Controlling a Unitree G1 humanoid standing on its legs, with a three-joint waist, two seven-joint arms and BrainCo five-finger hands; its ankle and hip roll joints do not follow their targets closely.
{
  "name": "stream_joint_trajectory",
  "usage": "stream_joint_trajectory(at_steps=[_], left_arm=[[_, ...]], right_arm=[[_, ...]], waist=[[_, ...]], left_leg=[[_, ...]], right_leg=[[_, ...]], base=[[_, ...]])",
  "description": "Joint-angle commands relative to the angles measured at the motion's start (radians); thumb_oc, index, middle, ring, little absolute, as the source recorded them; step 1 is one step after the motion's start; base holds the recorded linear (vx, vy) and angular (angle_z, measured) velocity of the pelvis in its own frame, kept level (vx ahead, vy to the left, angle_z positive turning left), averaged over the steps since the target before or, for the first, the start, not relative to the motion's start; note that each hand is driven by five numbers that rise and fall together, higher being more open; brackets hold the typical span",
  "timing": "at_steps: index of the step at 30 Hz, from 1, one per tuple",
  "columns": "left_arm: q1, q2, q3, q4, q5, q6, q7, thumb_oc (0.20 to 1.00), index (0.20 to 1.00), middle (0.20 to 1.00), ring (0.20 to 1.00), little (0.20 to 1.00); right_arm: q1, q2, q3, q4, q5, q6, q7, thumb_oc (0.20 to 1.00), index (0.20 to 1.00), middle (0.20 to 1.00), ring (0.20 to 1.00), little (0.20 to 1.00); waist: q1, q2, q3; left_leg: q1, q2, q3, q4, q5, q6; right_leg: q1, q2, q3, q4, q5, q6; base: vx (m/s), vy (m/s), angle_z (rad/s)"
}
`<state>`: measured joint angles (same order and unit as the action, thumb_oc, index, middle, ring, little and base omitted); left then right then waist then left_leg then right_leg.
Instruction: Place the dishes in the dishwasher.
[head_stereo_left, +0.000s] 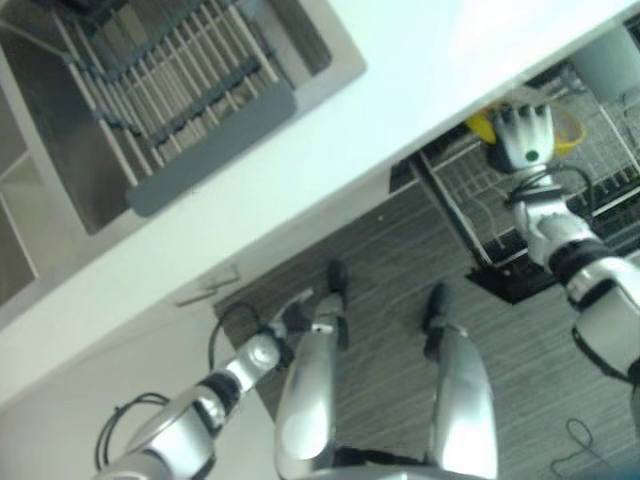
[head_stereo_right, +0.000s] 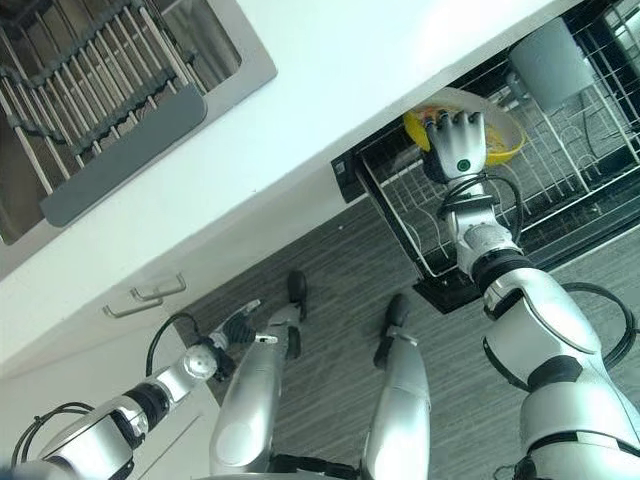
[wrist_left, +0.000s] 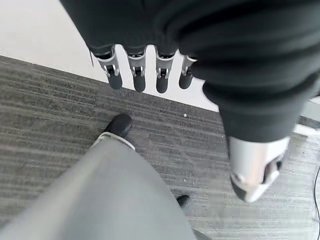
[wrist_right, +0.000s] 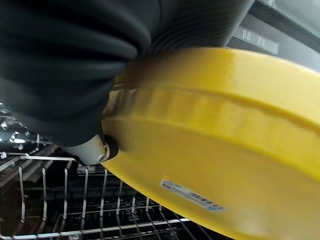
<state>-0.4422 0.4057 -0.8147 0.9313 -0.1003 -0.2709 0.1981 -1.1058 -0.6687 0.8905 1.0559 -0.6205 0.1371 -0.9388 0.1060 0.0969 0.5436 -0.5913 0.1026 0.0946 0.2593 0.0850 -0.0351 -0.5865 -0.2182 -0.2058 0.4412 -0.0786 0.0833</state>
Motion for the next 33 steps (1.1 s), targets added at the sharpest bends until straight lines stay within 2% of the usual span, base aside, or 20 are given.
stream_joint_trajectory(at_steps=[1, 6, 7, 9, 10, 11, 12, 13, 14, 18, 19, 20, 23, 24, 25, 26, 29, 33], left_arm=[[0.006, 0.001, 0.000, -0.044, 0.052, -0.039, 0.082, 1.000, 1.000, 1.000, 1.000, 1.000], [0.006, -0.002, -0.001, -0.083, 0.085, -0.039, 0.150, 1.000, 1.000, 1.000, 1.000, 1.000], [-0.006, 0.000, -0.001, -0.096, 0.099, -0.037, 0.173, 1.000, 1.000, 1.000, 1.000, 1.000], [-0.006, 0.006, -0.001, -0.124, 0.129, -0.011, 0.197, 1.000, 1.000, 1.000, 1.000, 1.000], [-0.004, 0.014, -0.004, -0.141, 0.162, -0.005, 0.209, 1.000, 1.000, 1.000, 1.000, 1.000], [0.008, 0.020, -0.013, -0.158, 0.187, -0.004, 0.228, 1.000, 1.000, 1.000, 1.000, 1.000], [0.008, 0.028, -0.018, -0.177, 0.195, -0.001, 0.247, 1.000, 1.000, 1.000, 1.000, 1.000], [-0.003, 0.037, -0.016, -0.192, 0.195, -0.001, 0.267, 1.000, 1.000, 1.000, 1.000, 1.000], [0.003, 0.040, -0.017, -0.203, 0.201, -0.007, 0.287, 1.000, 1.000, 1.000, 1.000, 1.000], [0.012, 0.047, -0.009, -0.240, 0.237, -0.024, 0.327, 1.000, 1.000, 1.000, 1.000, 1.000], [0.016, 0.051, -0.012, -0.255, 0.248, -0.029, 0.340, 1.000, 1.000, 1.000, 1.000, 1.000], [0.017, 0.055, -0.013, -0.273, 0.250, -0.029, 0.346, 1.000, 1.000, 1.000, 1.000, 1.000], [0.017, 0.059, -0.017, -0.297, 0.256, -0.025, 0.340, 1.000, 1.000, 1.000, 1.000, 1.000], [0.017, 0.059, -0.015, -0.307, 0.261, -0.024, 0.336, 1.000, 1.000, 1.000, 1.000, 1.000], [0.018, 0.060, -0.016, -0.310, 0.258, -0.024, 0.335, 1.000, 1.000, 1.000, 1.000, 1.000], [0.022, 0.056, -0.010, -0.320, 0.257, -0.017, 0.333, 1.000, 1.000, 1.000, 1.000, 1.000], [0.016, 0.051, 0.009, -0.330, 0.210, 0.007, 0.322, 1.000, 1.000, 1.000, 1.000, 1.000], [-0.004, 0.027, 0.024, -0.329, 0.217, 0.023, 0.300, 1.000, 1.000, 1.000, 1.000, 1.000]], right_arm=[[-0.162, -0.046, -0.010, 0.023, 0.060, 0.058, -0.129, 0.200, 0.200, 0.200, 0.200, 0.200], [-0.141, -0.022, -0.048, 0.063, 0.079, 0.141, -0.254, 0.200, 0.200, 0.200, 0.200, 0.200], [-0.157, -0.015, -0.054, 0.061, 0.080, 0.161, -0.266, 0.200, 0.200, 0.200, 0.200, 0.200], [-0.162, -0.021, -0.049, 0.049, 0.106, 0.179, -0.278, 0.200, 0.200, 0.200, 0.200, 0.200], [-0.161, -0.024, -0.050, 0.047, 0.127, 0.181, -0.287, 0.200, 0.200, 0.200, 0.200, 0.200], [-0.148, -0.023, -0.052, 0.051, 0.146, 0.178, -0.304, 0.200, 0.200, 0.200, 0.200, 0.200], [-0.149, -0.021, -0.057, 0.058, 0.154, 0.177, -0.314, 0.200, 0.200, 0.200, 0.200, 0.200], [-0.164, -0.018, -0.063, 0.066, 0.159, 0.179, -0.321, 0.200, 0.200, 0.200, 0.200, 0.200], [-0.162, -0.012, -0.065, 0.078, 0.165, 0.182, -0.327, 0.200, 0.200, 0.200, 0.200, 0.200], [-0.166, -0.007, -0.080, 0.112, 0.182, 0.175, -0.349, 0.200, 0.200, 0.200, 0.200, 0.200], [-0.169, -0.009, -0.087, 0.118, 0.197, 0.170, -0.341, 0.351, 0.351, 0.351, 0.351, 0.351], [-0.167, -0.009, -0.099, 0.132, 0.224, 0.146, -0.333, 1.000, 1.000, 1.000, 1.000, 1.000], [-0.152, 0.020, -0.143, 0.160, 0.330, 0.009, -0.198, 1.000, 1.000, 1.000, 1.000, 1.000], [-0.137, 0.039, -0.165, 0.174, 0.488, -0.072, -0.100, 1.000, 1.000, 1.000, 1.000, 1.000], [-0.130, 0.049, -0.178, 0.183, 0.588, -0.121, -0.038, 1.000, 1.000, 1.000, 1.000, 1.000], [-0.098, 0.076, -0.229, 0.192, 0.747, -0.233, 0.084, 1.000, 1.000, 1.000, 1.000, 1.000], [-0.055, 0.130, -0.322, 0.189, 0.832, -0.280, 0.261, 1.000, 1.000, 1.000, 1.000, 1.000], [-0.032, 0.168, -0.385, 0.206, 0.883, -0.303, 0.296, 1.000, 1.000, 1.000, 1.000, 1.000]], waist=[[0.032, 0.023, -0.024], [0.039, 0.031, -0.024], [0.043, 0.038, -0.024], [0.045, 0.042, -0.024], [0.045, 0.043, -0.024], [0.042, 0.040, -0.024], [0.044, 0.042, -0.024], [0.050, 0.050, -0.024], [0.051, 0.051, -0.024], [0.059, 0.064, -0.024], [0.061, 0.068, -0.024], [0.064, 0.072, -0.024], [0.071, 0.078, -0.024], [0.073, 0.080, -0.024], [0.073, 0.082, -0.024], [0.071, 0.086, -0.024], [0.061, 0.090, -0.024], [0.053, 0.096, -0.024]], left_leg=[[-0.022, -0.089, -0.074, -0.019, 0.005, 0.054], [-0.040, -0.106, -0.083, -0.016, -0.019, 0.052], [-0.073, -0.102, -0.080, -0.021, 0.010, 0.058], [-0.081, -0.104, -0.079, -0.023, 0.011, 0.058], [-0.088, -0.104, -0.079, -0.023, 0.012, 0.057], [-0.071, -0.109, -0.080, -0.019, -0.014, 0.050], [-0.077, -0.109, -0.080, -0.020, -0.014, 0.050], [-0.109, -0.105, -0.077, -0.024, 0.015, 0.055], [-0.099, -0.111, -0.082, -0.019, -0.010, 0.048], [-0.123, -0.115, -0.082, -0.019, -0.007, 0.045], [-0.129, -0.117, -0.084, -0.019, -0.006, 0.045], [-0.134, -0.118, -0.084, -0.020, -0.004, 0.044], [-0.132, -0.121, -0.088, -0.026, -0.004, 0.043], [-0.125, -0.120, -0.087, -0.034, -0.003, 0.042], [-0.123, -0.118, -0.085, -0.037, -0.001, 0.042], [-0.117, -0.116, -0.081, -0.045, 0.000, 0.042], [-0.099, -0.111, -0.072, -0.052, -0.001, 0.038], [-0.091, -0.108, -0.059, -0.054, 0.001, 0.032]], right_leg=[[0.007, 0.081, -0.017, 0.051, 0.006, -0.026], [-0.011, 0.073, -0.014, 0.058, -0.011, -0.012], [-0.039, 0.076, -0.028, 0.048, 0.017, -0.021], [-0.047, 0.073, -0.030, 0.046, 0.019, -0.020], [-0.053, 0.073, -0.029, 0.047, 0.019, -0.020], [-0.041, 0.070, -0.014, 0.057, -0.007, -0.009], [-0.046, 0.071, -0.014, 0.057, -0.008, -0.010], [-0.074, 0.075, -0.026, 0.047, 0.020, -0.020], [-0.067, 0.071, -0.014, 0.056, -0.003, -0.010], [-0.090, 0.066, -0.016, 0.058, -0.002, -0.010], [-0.096, 0.065, -0.016, 0.059, -0.001, -0.009], [-0.102, 0.064, -0.018, 0.059, -0.001, -0.010], [-0.100, 0.061, -0.022, 0.054, -0.001, -0.010], [-0.096, 0.060, -0.024, 0.050, -0.001, -0.011], [-0.094, 0.060, -0.024, 0.049, -0.001, -0.012], [-0.095, 0.061, -0.021, 0.048, 0.000, -0.016], [-0.093, 0.064, -0.012, 0.060, -0.009, -0.021], [-0.096, 0.061, -0.007, 0.066, -0.012, -0.025]], base=[[0.00, 0.000, 0.00], [0.04, -0.025, 0.04], [-0.05, -0.016, 0.07], [-0.02, -0.005, 0.08], [0.08, -0.023, 0.13], [0.08, -0.026, 0.10], [0.00, -0.012, 0.09], [-0.01, -0.009, 0.05], [-0.02, -0.005, 0.04], [0.01, -0.002, 0.00], [0.00, 0.000, 0.00], [0.00, 0.000, 0.00], [0.00, 0.000, 0.00], [0.00, 0.000, 0.00], [0.00, 0.000, 0.00], [0.00, 0.046, 0.01], [0.02, 0.063, 0.00], [0.00, 0.049, -0.03]])
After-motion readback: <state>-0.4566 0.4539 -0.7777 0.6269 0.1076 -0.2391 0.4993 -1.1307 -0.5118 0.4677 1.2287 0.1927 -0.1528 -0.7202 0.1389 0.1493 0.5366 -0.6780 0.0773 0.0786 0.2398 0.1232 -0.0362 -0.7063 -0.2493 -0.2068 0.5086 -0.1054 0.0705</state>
